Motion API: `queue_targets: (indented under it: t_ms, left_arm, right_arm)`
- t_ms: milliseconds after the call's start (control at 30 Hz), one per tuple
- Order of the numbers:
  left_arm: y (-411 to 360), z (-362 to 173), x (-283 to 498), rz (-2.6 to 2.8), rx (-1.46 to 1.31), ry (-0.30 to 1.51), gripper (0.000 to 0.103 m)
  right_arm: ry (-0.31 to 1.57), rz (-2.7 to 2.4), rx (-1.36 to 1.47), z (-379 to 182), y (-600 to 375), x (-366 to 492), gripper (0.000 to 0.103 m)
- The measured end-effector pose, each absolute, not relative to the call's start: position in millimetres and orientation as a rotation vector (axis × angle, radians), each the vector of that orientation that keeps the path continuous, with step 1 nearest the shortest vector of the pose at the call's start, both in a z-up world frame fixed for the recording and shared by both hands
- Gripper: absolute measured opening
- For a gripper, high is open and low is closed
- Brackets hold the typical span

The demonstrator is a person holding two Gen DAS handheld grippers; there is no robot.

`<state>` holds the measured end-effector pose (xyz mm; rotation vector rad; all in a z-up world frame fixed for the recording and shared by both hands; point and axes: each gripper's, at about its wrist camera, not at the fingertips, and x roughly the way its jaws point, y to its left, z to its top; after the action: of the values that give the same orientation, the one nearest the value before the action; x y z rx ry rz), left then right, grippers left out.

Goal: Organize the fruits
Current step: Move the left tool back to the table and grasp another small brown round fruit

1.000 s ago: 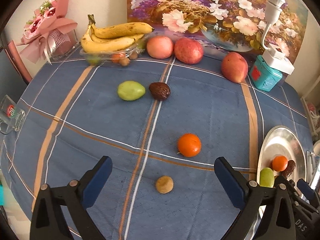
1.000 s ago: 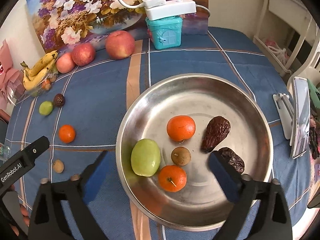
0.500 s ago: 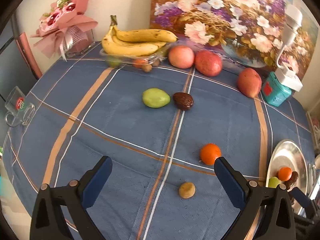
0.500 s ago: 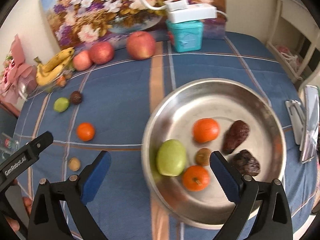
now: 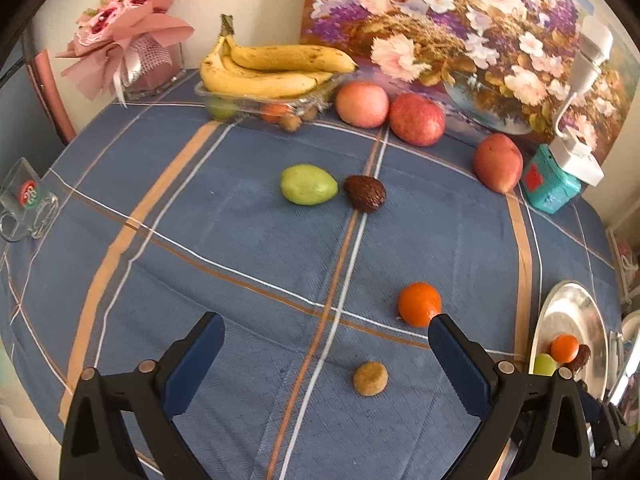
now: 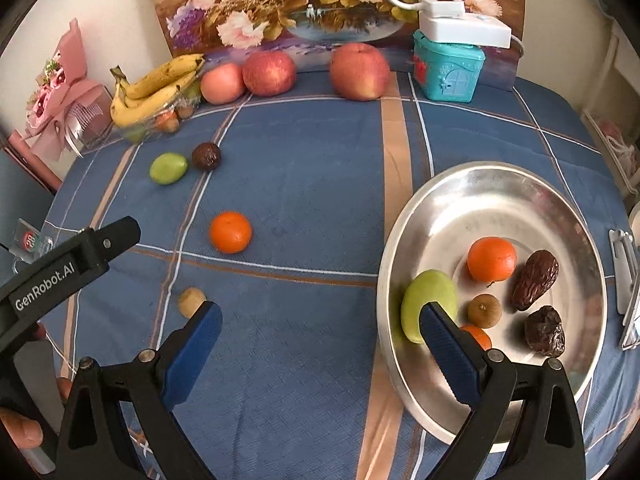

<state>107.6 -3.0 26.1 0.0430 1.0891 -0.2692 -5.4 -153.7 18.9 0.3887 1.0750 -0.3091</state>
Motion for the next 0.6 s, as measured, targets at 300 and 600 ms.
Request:
queue_targets:
  t_ms: [300,600]
  left_arm:
    - [-12.3,1.5,109.9,-0.260,0.089,1.189,0.103]
    - [-18.3,-20.2,110.3,-0.336,0.000,1.302,0.086]
  right_arm:
    - [1.088,-0.362,0.420,14.4,-169.5,-13.4,0.099]
    - [1.084,-0.388,0.457,12.5,-179.6,-20.1,0.099]
